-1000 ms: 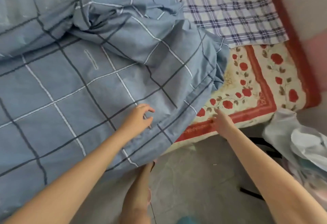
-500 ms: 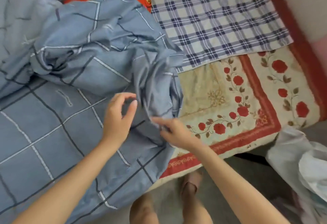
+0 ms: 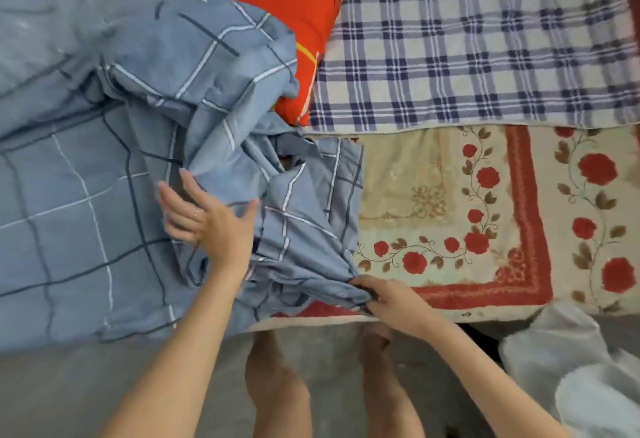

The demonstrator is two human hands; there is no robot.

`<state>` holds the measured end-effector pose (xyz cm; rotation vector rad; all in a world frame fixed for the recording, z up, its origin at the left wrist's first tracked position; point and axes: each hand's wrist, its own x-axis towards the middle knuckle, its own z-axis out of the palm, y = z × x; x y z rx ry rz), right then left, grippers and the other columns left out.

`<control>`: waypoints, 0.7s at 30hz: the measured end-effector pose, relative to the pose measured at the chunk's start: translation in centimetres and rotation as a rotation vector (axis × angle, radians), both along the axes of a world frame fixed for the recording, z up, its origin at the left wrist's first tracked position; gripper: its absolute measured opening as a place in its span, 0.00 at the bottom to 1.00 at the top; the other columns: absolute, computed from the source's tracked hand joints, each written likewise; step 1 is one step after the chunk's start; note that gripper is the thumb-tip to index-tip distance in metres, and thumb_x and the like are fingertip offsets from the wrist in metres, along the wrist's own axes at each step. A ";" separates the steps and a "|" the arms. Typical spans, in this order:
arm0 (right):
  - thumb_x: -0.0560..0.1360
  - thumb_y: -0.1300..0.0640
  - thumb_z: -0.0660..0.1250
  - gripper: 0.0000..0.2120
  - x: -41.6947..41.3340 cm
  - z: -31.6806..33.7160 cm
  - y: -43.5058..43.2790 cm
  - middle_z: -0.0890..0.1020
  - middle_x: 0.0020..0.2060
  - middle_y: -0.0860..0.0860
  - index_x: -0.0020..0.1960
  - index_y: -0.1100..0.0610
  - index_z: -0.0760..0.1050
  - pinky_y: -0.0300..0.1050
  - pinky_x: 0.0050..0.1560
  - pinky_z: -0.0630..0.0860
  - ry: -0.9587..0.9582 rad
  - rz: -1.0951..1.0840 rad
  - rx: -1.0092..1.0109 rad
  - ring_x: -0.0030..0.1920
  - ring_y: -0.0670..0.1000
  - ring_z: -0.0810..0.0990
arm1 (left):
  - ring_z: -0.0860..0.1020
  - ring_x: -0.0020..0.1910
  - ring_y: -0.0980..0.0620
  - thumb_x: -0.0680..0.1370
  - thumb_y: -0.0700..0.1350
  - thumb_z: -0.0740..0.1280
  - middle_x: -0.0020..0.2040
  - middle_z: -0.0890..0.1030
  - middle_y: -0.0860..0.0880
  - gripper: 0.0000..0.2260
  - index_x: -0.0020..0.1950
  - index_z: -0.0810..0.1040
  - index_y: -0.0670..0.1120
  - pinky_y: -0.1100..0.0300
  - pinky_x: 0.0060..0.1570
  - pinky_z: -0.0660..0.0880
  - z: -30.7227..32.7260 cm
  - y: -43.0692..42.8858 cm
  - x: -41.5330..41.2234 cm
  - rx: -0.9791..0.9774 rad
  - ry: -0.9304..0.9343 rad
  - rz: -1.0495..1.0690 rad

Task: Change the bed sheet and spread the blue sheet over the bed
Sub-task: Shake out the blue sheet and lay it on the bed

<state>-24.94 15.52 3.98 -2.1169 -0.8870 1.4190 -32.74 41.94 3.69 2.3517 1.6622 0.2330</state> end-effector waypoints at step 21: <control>0.80 0.41 0.46 0.22 7.3 2.2 -3.5 0.76 0.63 0.48 0.68 0.48 0.67 0.49 0.55 0.76 0.701 -0.882 0.068 0.60 0.51 0.78 | 0.71 0.31 0.58 0.72 0.27 0.60 0.31 0.70 0.52 0.17 0.54 0.76 0.44 0.56 0.35 0.71 8.9 -19.3 4.8 -0.747 -0.331 -0.942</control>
